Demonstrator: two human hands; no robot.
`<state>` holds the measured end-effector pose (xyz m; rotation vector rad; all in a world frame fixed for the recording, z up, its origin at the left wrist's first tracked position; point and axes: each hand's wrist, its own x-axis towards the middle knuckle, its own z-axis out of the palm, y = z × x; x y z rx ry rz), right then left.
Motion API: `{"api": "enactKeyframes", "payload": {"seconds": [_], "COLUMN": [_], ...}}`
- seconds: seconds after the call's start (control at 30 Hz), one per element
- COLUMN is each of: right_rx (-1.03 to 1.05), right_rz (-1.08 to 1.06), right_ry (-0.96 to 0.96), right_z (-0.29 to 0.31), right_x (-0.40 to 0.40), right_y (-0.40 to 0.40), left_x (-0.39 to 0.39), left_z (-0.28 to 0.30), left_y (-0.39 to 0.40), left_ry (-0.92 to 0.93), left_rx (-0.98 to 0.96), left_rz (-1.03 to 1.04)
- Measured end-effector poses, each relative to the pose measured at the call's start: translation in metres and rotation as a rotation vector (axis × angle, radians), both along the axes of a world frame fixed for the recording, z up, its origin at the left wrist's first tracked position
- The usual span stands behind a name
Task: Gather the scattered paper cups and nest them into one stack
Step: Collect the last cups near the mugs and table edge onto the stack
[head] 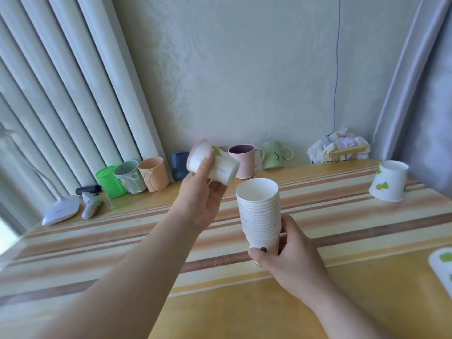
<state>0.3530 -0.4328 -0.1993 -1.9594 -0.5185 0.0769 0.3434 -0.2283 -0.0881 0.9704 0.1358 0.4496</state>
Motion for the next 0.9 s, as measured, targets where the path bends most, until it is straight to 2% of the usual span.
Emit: {"api": "enactKeyframes", "payload": {"seconds": [0.07,0.2,0.27,0.37,0.43,0.57,0.7,0.9], "right_rx": [-0.003,0.007,0.014,0.020,0.025,0.027,0.009,-0.049], "right_rz": [0.002,0.011,0.013,0.016,0.011,-0.003,-0.018,0.041], "right_ry": [-0.004,-0.009,-0.010,-0.012,-0.009,-0.008,0.003,0.034], "right_z": [0.000,0.002,0.002,0.002,0.002,0.004,0.008,0.013], "right_x": [0.000,-0.002,-0.002,-0.001,-0.001,-0.002,-0.003,-0.008], "right_y": [-0.001,-0.002,-0.001,-0.001,-0.001,0.000,-0.001,-0.002], "left_x": [-0.011,-0.025,-0.026,-0.031,-0.038,-0.058,-0.064,-0.065], "left_z": [0.015,0.008,-0.005,-0.018,-0.029,-0.060,-0.093,-0.098], "left_y": [-0.012,-0.033,-0.036,-0.042,-0.043,-0.042,-0.052,-0.057], "left_ry": [-0.039,-0.006,0.000,0.028,0.051,0.251,0.373,0.422], "left_rx": [0.060,0.455,0.558,0.649,0.632,0.676,0.888,1.000], "left_rz": [-0.039,-0.100,-0.096,-0.089,-0.133,-0.197,-0.084,0.008]}}
